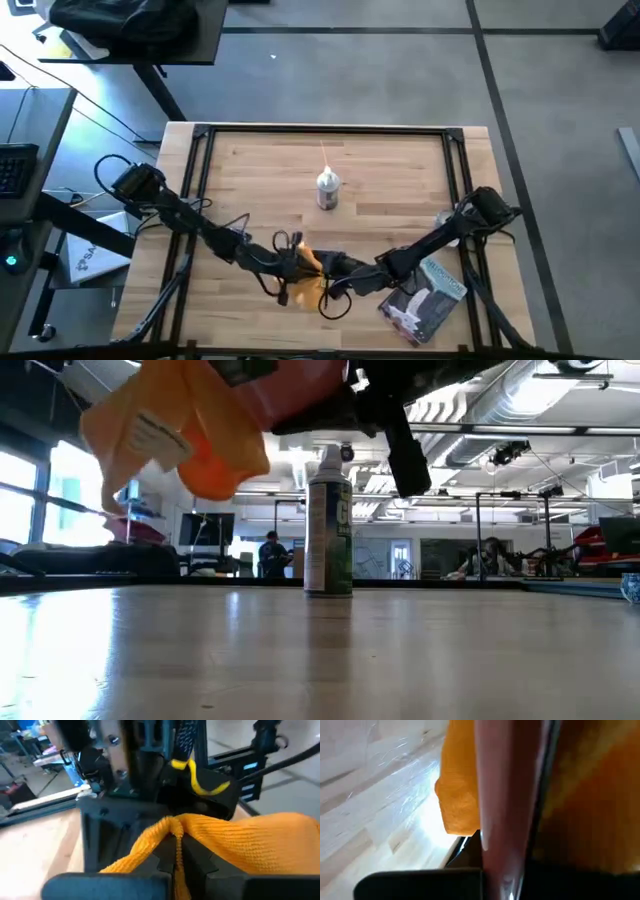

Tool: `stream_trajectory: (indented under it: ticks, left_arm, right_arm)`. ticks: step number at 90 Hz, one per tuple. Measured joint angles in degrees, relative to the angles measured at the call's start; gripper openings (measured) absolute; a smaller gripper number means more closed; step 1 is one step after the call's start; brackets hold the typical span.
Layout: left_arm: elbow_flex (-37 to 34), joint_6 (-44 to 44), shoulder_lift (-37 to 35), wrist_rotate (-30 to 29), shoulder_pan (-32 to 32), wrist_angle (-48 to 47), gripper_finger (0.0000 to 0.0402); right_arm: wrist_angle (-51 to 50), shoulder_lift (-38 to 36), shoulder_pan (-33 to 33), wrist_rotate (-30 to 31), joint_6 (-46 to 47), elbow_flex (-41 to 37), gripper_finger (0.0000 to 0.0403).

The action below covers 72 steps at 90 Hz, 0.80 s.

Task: Apply microfiber cloth
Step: Wipe the phone with the microfiber towel

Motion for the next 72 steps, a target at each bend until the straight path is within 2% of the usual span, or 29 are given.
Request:
stream_trajectory:
  ticks: [19, 32, 53, 65, 72]
  left_arm:
    - [3.9, 7.5, 2.2, -2.1, -0.4, -3.0, 0.0000]
    - [4.3, 9.3, 2.1, 1.6, -0.9, -2.5, 0.0000]
    - [4.7, 4.4, 1.9, 1.6, -4.9, -5.9, 0.0000]
    - [4.6, 2.4, 2.0, 2.4, -8.5, -6.1, 0.0000]
    - [4.6, 1.9, 2.0, 0.0, -10.6, -6.0, 0.0000]
  right_arm:
    - [-3.0, 0.0, 0.9, -0.2, 6.7, 0.0, 0.0005]
    - [-0.8, 0.0, 1.0, -0.7, 8.2, 0.0, 0.0005]
    - [3.0, 0.3, 0.8, -0.9, 0.6, 0.2, 0.0005]
    - [3.4, 0.3, 0.0, 0.5, 0.4, 0.2, 0.0005]
    - [3.5, 0.3, -0.1, 0.7, 0.6, 0.4, 0.0005]
